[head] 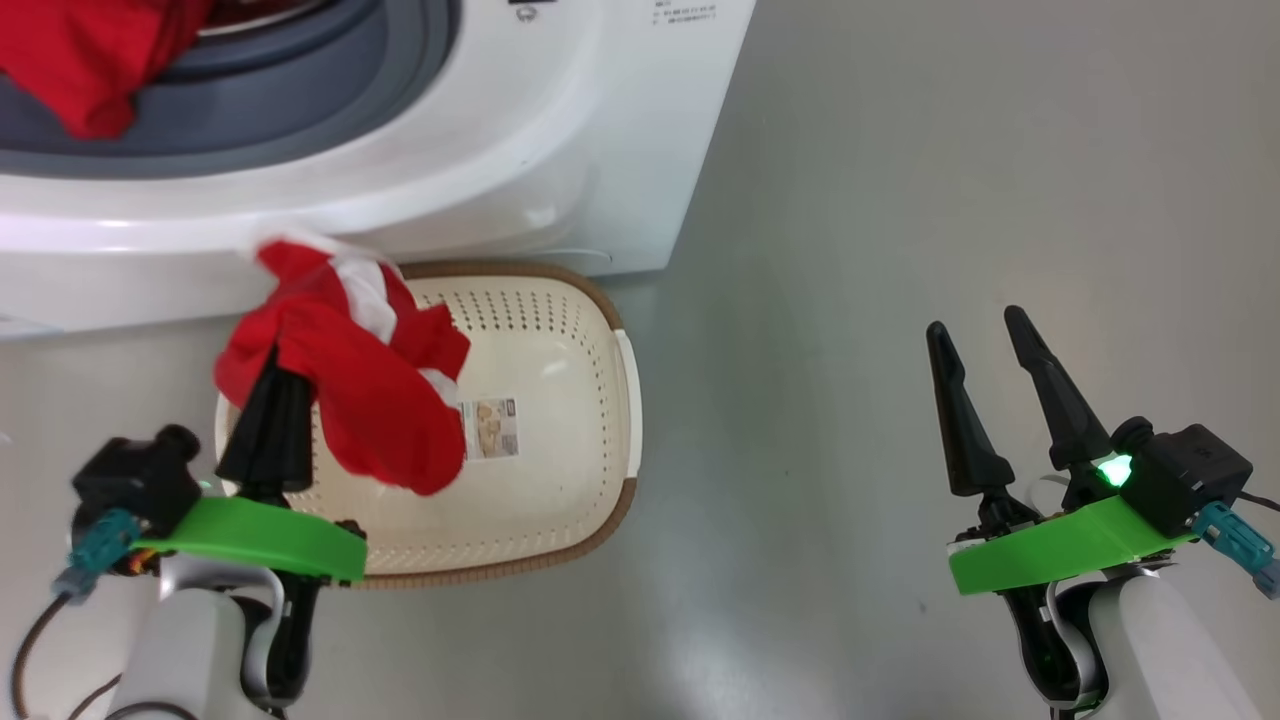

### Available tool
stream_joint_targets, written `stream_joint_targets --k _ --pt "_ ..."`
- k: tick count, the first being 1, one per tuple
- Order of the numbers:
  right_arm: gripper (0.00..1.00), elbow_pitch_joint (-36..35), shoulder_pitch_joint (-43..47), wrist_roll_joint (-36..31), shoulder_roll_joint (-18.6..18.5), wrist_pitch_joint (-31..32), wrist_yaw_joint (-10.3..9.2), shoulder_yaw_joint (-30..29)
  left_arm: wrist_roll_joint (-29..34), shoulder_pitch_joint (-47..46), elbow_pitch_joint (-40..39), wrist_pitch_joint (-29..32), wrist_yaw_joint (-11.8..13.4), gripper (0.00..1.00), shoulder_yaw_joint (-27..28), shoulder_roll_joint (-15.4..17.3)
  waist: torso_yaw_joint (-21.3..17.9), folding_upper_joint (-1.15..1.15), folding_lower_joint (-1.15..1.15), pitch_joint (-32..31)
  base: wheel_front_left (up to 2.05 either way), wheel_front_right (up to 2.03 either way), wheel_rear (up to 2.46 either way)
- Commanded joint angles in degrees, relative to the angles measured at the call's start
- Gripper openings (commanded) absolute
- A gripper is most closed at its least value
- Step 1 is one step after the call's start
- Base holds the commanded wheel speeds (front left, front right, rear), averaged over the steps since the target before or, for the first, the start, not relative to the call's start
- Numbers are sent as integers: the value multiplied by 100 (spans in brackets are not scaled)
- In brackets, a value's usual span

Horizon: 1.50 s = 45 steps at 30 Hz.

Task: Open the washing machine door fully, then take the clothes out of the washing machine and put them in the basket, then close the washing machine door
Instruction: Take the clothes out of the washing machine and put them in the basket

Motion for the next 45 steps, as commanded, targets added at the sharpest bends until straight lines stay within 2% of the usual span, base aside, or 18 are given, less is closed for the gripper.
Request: stream_joint_targets --k 1,24,33,44,45 --pt "100 -150 -50 35 -2 -37 28 137 35 -92 15 -46 -33 0 120 183 -34 0 0 152 0 0 0" --pt "100 -336 -486 221 -2 -37 28 232 -88 -1428 2545 -46 -33 0 -628 515 -217 0 0 1380 0 0 0" --pt "100 -422 -630 249 -2 -37 28 256 -237 -1974 3197 -46 -33 0 -987 636 -255 0 0 1770 0 0 0" --pt "100 -438 -750 222 -2 -37 28 286 -380 -2477 3874 -46 -33 0 -1109 656 -245 0 0 1971 0 0 0" --pt "100 -434 -756 221 -2 -37 28 289 -387 -2494 3898 -46 -33 2 -1110 653 -248 0 0 1967 0 0 0"
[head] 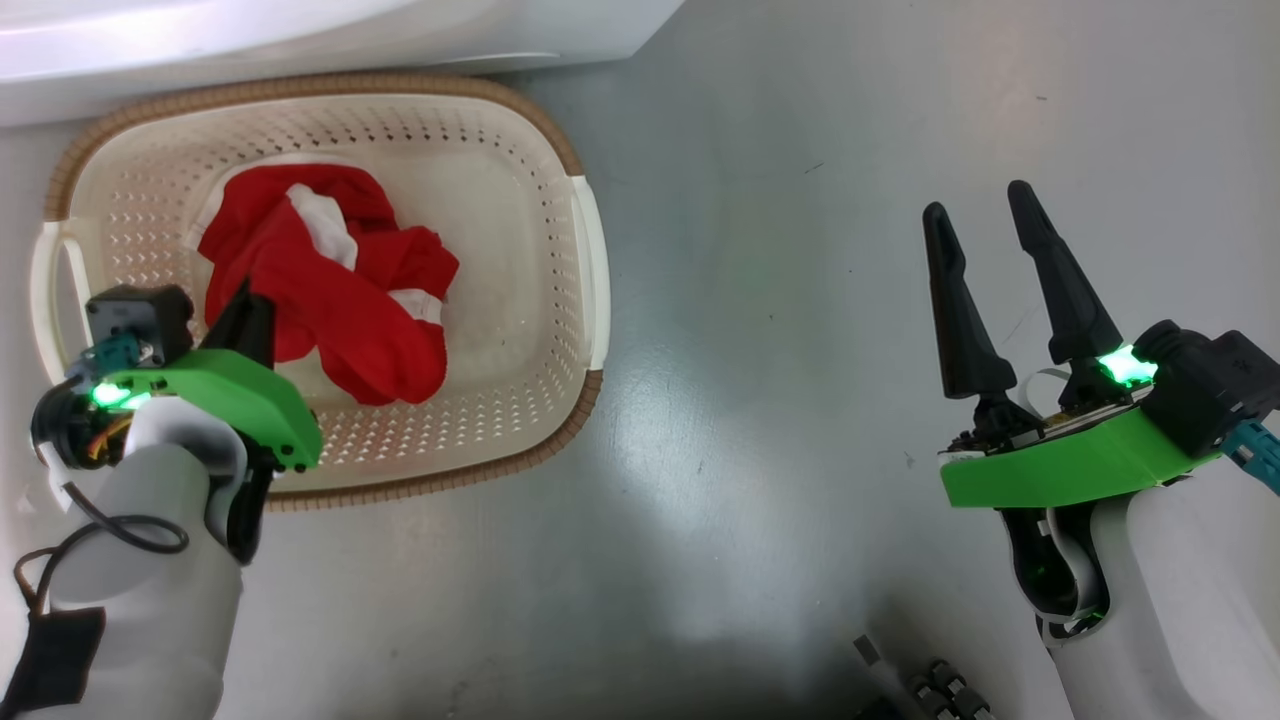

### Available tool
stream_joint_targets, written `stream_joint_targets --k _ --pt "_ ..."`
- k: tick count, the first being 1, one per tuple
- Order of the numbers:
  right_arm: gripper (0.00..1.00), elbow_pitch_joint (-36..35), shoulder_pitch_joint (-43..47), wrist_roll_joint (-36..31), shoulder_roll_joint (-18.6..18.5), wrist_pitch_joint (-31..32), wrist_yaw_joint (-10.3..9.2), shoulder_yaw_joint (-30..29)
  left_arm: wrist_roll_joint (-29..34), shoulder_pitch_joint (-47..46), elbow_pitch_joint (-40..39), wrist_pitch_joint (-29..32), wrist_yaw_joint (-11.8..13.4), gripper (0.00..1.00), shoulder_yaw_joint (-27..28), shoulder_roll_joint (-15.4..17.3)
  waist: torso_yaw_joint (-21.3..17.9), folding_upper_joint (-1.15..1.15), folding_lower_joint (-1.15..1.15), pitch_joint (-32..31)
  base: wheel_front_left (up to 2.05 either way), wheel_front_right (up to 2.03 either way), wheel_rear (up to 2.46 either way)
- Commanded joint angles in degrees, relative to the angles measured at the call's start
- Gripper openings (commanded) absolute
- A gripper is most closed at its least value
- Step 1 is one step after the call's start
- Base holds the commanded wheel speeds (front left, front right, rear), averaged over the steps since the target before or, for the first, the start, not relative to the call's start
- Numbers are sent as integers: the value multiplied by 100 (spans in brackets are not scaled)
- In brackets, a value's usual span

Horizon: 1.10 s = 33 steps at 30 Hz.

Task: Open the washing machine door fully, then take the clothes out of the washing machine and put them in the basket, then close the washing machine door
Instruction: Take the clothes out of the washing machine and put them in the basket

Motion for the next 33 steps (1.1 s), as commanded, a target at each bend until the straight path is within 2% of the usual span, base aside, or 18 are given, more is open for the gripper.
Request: stream_joint_targets --k 1,2,3,4,6,22,33 --pt "100 -125 69 78 4 -37 28 138 -70 75 8 -47 -33 18 95 214 -8 0 0 -13 0 0 0" --pt "100 -119 71 77 4 -37 28 140 -77 69 24 -47 -33 40 93 212 -11 0 0 -25 0 0 0" --pt "100 -112 73 77 4 -37 28 139 -88 66 35 -47 -33 45 92 211 -14 0 0 -40 0 0 0" --pt "100 -102 78 76 4 -37 28 136 -100 69 40 -47 -33 82 89 208 -13 0 0 -64 0 0 0" --pt "100 -80 102 72 4 -37 28 133 -132 105 24 -47 -33 100 87 195 -8 0 0 -134 0 0 0" --pt "100 176 307 -10 4 -37 28 118 -305 808 -532 -47 -33 100 218 100 140 0 0 -1140 0 0 0" --pt "100 411 602 -99 4 -37 28 67 -45 1573 -1358 -47 -33 100 740 9 253 0 0 -2088 0 0 0"
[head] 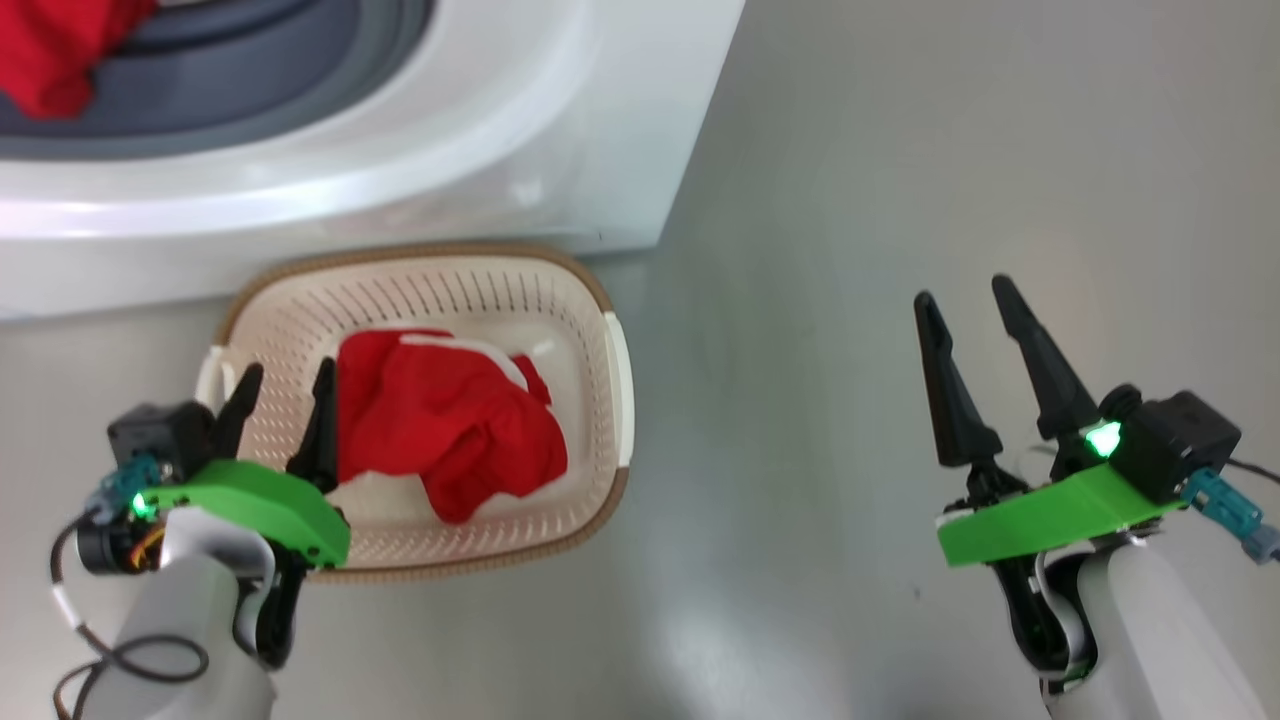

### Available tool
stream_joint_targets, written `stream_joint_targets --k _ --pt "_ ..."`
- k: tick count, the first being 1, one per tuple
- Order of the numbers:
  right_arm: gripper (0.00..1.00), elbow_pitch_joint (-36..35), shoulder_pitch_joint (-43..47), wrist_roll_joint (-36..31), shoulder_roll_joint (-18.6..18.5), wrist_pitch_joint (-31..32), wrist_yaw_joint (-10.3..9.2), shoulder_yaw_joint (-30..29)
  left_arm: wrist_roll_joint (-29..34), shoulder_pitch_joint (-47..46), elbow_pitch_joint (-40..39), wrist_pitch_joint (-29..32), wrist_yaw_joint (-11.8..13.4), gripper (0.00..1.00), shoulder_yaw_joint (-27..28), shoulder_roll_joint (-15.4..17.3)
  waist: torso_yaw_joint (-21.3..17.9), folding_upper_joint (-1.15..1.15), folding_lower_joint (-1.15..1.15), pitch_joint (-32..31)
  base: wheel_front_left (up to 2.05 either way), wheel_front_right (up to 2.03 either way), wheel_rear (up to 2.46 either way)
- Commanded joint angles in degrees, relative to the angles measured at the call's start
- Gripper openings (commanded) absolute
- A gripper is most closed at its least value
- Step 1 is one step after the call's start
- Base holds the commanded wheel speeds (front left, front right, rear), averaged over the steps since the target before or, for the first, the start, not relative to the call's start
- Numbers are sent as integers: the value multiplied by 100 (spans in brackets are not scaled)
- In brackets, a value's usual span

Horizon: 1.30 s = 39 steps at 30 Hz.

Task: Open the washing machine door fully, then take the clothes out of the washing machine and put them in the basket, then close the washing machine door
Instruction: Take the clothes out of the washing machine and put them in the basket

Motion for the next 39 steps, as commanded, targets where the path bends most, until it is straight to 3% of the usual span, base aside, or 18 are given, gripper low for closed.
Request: stream_joint_targets --k 1,17,39 --pt "100 -85 185 -33 3 -37 28 110 88 249 -209 -47 -33 100 239 158 74 0 0 -447 0 0 0" --pt "100 73 832 -59 3 -37 28 -8 653 1419 -1672 -47 -33 100 885 -107 201 0 0 -1567 0 0 0" --pt "100 -3 1661 -14 -97 -37 28 -211 1116 2912 -3335 -47 -33 100 1333 -306 457 0 0 -2502 0 0 0"
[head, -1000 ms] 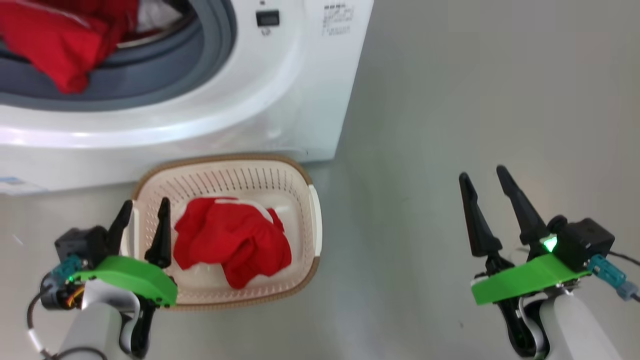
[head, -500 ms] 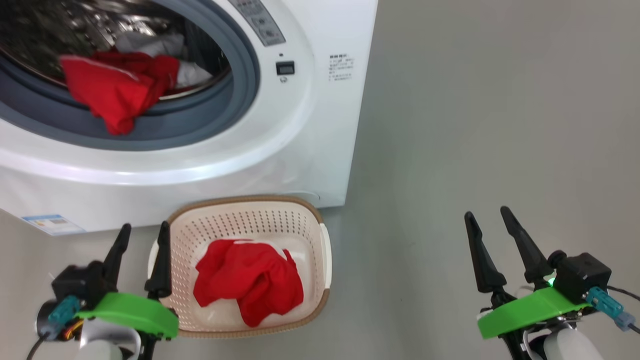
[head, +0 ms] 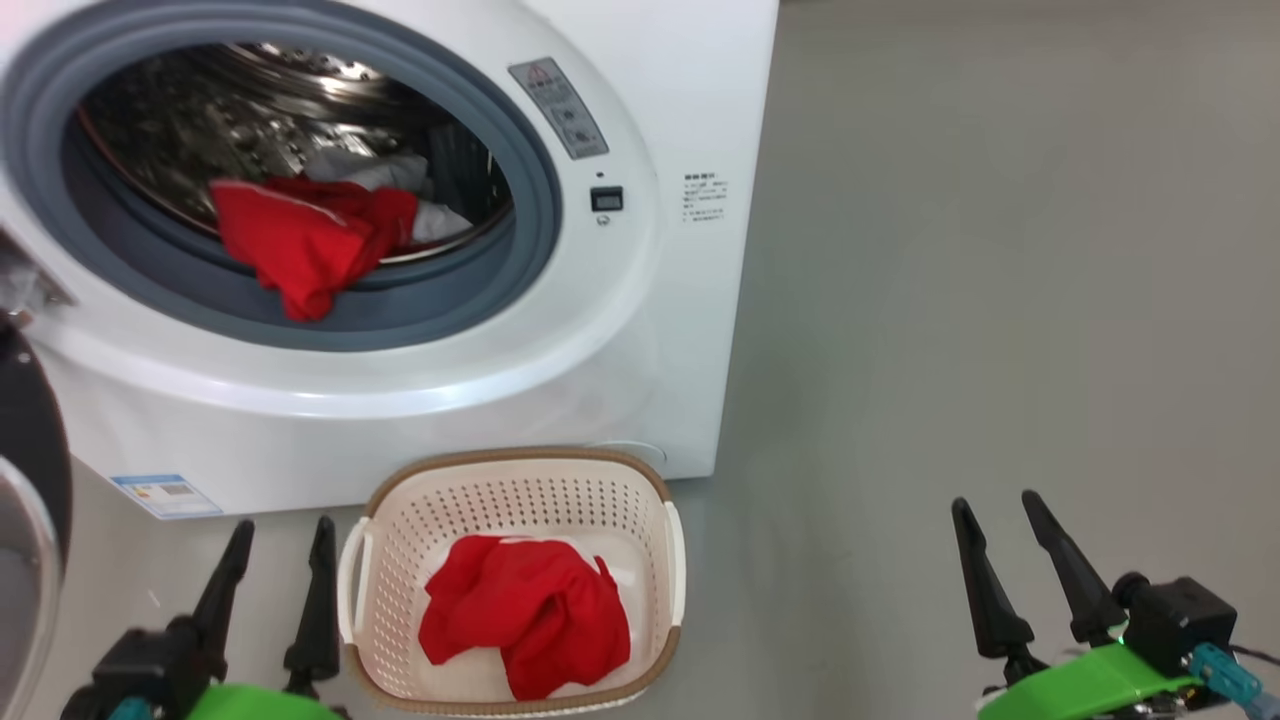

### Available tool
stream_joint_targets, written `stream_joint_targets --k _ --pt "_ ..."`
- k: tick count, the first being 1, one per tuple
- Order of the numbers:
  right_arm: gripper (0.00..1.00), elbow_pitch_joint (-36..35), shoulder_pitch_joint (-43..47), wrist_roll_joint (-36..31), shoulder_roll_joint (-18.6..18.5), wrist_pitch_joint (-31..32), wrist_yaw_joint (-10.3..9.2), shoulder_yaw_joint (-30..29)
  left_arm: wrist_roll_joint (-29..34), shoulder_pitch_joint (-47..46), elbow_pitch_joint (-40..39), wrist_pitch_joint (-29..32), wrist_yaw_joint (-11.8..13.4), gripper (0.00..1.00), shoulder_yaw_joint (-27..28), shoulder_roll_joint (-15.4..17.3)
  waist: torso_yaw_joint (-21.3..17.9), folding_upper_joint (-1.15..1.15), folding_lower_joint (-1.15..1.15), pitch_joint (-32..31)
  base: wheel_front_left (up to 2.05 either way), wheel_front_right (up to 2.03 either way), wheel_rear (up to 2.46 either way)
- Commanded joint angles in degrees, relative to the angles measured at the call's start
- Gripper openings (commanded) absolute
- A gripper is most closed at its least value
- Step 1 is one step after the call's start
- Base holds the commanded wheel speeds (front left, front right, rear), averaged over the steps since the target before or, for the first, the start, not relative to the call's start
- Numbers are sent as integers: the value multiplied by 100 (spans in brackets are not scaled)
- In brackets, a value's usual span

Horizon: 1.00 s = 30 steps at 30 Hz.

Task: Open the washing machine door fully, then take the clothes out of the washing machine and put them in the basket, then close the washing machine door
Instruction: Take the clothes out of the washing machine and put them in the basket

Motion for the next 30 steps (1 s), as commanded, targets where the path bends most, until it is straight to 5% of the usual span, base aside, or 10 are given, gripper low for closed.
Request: stream_joint_targets --k 1,13,30 --pt "100 -169 44 25 -82 -37 28 92 65 101 -259 -47 -32 100 241 74 77 0 0 -138 0 0 0" --pt "100 -253 384 49 -122 -37 28 29 180 923 -898 -47 -32 100 591 -126 109 0 0 -295 0 0 0" --pt "100 -295 247 9 -93 -37 28 -9 275 639 -823 -47 -32 100 512 -180 82 0 0 -20 0 0 0"
